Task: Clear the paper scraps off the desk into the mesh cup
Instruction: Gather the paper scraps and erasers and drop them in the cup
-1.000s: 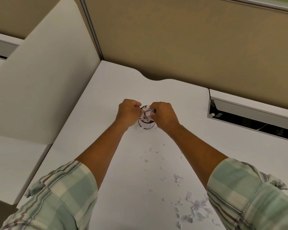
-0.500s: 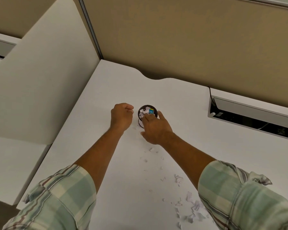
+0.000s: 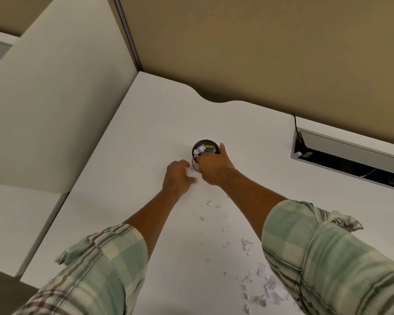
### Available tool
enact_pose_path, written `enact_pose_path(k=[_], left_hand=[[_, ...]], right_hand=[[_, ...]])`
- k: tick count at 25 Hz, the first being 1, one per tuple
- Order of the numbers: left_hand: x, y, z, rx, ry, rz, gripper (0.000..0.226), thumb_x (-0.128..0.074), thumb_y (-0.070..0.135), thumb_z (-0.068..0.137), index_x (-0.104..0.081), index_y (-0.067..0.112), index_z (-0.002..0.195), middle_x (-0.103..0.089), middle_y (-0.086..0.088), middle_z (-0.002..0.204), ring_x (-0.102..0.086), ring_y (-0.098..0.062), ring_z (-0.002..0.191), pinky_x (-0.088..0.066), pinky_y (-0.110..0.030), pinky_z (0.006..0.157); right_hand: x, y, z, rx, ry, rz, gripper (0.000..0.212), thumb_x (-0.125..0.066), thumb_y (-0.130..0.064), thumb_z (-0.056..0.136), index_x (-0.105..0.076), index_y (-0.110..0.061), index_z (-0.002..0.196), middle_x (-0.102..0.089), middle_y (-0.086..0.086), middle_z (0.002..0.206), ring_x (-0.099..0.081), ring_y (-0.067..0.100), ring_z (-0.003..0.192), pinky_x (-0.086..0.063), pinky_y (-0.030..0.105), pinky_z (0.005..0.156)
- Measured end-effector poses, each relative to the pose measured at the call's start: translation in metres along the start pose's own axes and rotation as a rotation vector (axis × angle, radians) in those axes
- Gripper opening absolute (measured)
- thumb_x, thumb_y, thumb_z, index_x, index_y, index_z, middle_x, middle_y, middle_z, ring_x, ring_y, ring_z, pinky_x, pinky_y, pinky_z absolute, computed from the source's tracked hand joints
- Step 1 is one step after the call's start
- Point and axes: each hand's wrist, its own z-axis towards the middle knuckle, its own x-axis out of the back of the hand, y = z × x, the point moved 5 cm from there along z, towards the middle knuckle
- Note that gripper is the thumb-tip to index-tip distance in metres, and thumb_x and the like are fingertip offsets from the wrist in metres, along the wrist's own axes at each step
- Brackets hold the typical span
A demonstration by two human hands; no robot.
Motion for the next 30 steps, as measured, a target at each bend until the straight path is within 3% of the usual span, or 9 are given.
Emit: enact_pose_path(k=[5,9,13,16,18,20,23,26,30], left_hand=[[-0.005,0.007,-0.002,-0.043,0.049,-0.015,0.044,-0.087,0.015,0.076,-0.069,0.009,0.116,-0.067,-0.015,0.115,-0.067,-0.031,0.105,-0.056,-0.037,0.094],[-0.008,0.004,-0.004,-0.067,0.092,-0.053,0.030,-0.082,0.013,0.080,-0.071,0.007,0.108,-0.067,-0.015,0.107,-0.068,-0.031,0.099,-0.053,-0.031,0.084],[-0.013,0.005,-0.004,-0.071,0.076,-0.004,0.049,-0.085,0.019,0.077,-0.064,0.010,0.120,-0.064,-0.014,0.115,-0.063,-0.030,0.109,-0.053,-0.035,0.090],[-0.016,0.006,-0.005,-0.073,0.084,0.025,0.068,-0.087,0.026,0.075,-0.055,0.016,0.134,-0.057,-0.011,0.123,-0.059,-0.030,0.115,-0.054,-0.039,0.091],[-0.018,0.005,-0.003,-0.076,0.072,0.050,0.068,-0.086,0.030,0.076,-0.054,0.019,0.136,-0.054,-0.009,0.123,-0.058,-0.029,0.116,-0.056,-0.045,0.092],[-0.019,0.006,-0.002,-0.085,0.074,0.079,0.055,-0.082,0.033,0.080,-0.060,0.020,0.129,-0.053,-0.009,0.119,-0.058,-0.030,0.115,-0.057,-0.047,0.089],[-0.021,0.008,-0.005,-0.095,0.123,0.207,0.044,-0.076,0.036,0.086,-0.065,0.018,0.124,-0.053,-0.011,0.121,-0.055,-0.031,0.116,-0.059,-0.045,0.085],[-0.029,0.009,-0.019,-0.125,0.157,0.360,0.052,-0.071,0.042,0.089,-0.060,0.019,0.134,-0.050,-0.009,0.135,-0.049,-0.030,0.123,-0.052,-0.040,0.094],[-0.049,0.005,-0.048,-0.140,0.113,0.474,0.063,-0.061,0.050,0.092,-0.047,0.024,0.146,-0.033,-0.008,0.158,-0.035,-0.031,0.141,-0.039,-0.044,0.108]], right_hand=[[-0.008,0.007,-0.002,-0.048,0.262,0.202,0.047,-0.056,-0.028,0.101,-0.047,-0.027,0.147,-0.059,0.002,0.145,-0.050,0.025,0.138,-0.006,0.047,0.129],[-0.003,0.015,-0.025,-0.037,0.530,0.310,0.017,-0.064,-0.026,0.095,-0.071,-0.028,0.110,-0.076,-0.001,0.103,-0.069,0.021,0.104,-0.016,0.044,0.123],[0.000,0.029,-0.052,-0.037,0.767,0.535,0.017,-0.069,-0.044,0.091,-0.075,-0.028,0.092,-0.075,-0.008,0.093,-0.065,0.015,0.094,-0.035,0.033,0.092],[-0.015,0.053,-0.065,-0.184,0.904,0.779,0.019,-0.062,-0.038,0.096,-0.072,-0.022,0.092,-0.069,-0.005,0.095,-0.062,0.015,0.091,-0.040,0.034,0.087],[-0.031,0.072,-0.061,-0.303,0.864,0.835,0.019,-0.057,-0.027,0.099,-0.071,-0.015,0.103,-0.070,0.003,0.106,-0.066,0.024,0.098,-0.048,0.043,0.092],[-0.051,0.083,-0.048,-0.326,0.634,0.813,0.033,-0.053,-0.017,0.099,-0.063,-0.009,0.130,-0.064,0.011,0.134,-0.060,0.032,0.123,-0.045,0.046,0.107],[-0.077,0.077,-0.032,-0.195,0.249,0.616,0.060,-0.045,-0.021,0.101,-0.029,-0.012,0.158,-0.026,0.006,0.168,-0.027,0.026,0.153,-0.026,0.041,0.123],[-0.089,0.061,-0.026,-0.064,0.139,0.448,0.069,-0.043,-0.025,0.100,-0.015,-0.016,0.162,-0.006,0.001,0.172,-0.008,0.028,0.158,-0.026,0.047,0.122],[-0.101,0.039,-0.038,-0.010,0.116,0.363,0.073,-0.042,-0.028,0.100,-0.007,-0.015,0.163,0.000,0.004,0.172,-0.003,0.030,0.158,-0.022,0.046,0.125]])
